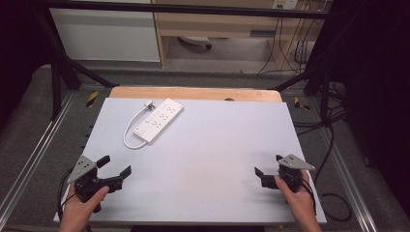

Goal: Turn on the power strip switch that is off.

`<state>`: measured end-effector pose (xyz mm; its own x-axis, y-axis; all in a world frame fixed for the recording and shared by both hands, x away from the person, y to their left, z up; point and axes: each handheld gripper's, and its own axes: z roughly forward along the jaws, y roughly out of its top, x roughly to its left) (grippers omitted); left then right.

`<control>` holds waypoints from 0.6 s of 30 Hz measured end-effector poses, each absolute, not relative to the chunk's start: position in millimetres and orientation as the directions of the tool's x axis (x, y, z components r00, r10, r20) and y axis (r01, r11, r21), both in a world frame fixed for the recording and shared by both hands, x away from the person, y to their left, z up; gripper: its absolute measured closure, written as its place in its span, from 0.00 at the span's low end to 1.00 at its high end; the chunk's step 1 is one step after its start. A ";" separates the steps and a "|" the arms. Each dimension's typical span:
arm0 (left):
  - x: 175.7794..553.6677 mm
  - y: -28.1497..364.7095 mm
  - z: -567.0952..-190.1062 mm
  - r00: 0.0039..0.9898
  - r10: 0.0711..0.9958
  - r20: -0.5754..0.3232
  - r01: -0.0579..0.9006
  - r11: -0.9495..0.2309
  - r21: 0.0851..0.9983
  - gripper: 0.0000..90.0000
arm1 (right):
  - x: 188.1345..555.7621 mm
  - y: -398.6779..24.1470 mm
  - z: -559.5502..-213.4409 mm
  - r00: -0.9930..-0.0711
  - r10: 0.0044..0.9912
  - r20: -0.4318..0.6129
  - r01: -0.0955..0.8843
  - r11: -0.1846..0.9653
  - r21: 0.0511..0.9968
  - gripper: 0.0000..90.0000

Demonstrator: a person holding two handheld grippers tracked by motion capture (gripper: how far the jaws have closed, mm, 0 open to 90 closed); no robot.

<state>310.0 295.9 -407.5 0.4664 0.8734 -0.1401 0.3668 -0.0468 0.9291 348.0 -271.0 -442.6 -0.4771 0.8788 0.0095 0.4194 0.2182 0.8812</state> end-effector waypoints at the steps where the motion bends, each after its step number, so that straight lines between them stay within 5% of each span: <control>1: 310.1 296.3 -407.5 0.465 0.873 -0.146 0.369 -0.042 0.928 0.09 | 347.4 -270.8 -442.2 -0.474 0.880 0.008 0.417 0.216 0.883 0.04; 18: 313.2 289.8 -390.4 0.490 0.864 -0.115 0.342 -0.069 0.937 0.08 | 348.2 -269.3 -442.5 -0.489 0.872 0.029 0.428 0.211 0.879 0.04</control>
<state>313.2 289.8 -390.4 0.4898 0.8642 -0.1152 0.3423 -0.0691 0.9370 348.2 -269.3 -442.5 -0.4886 0.8720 0.0285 0.4283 0.2112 0.8786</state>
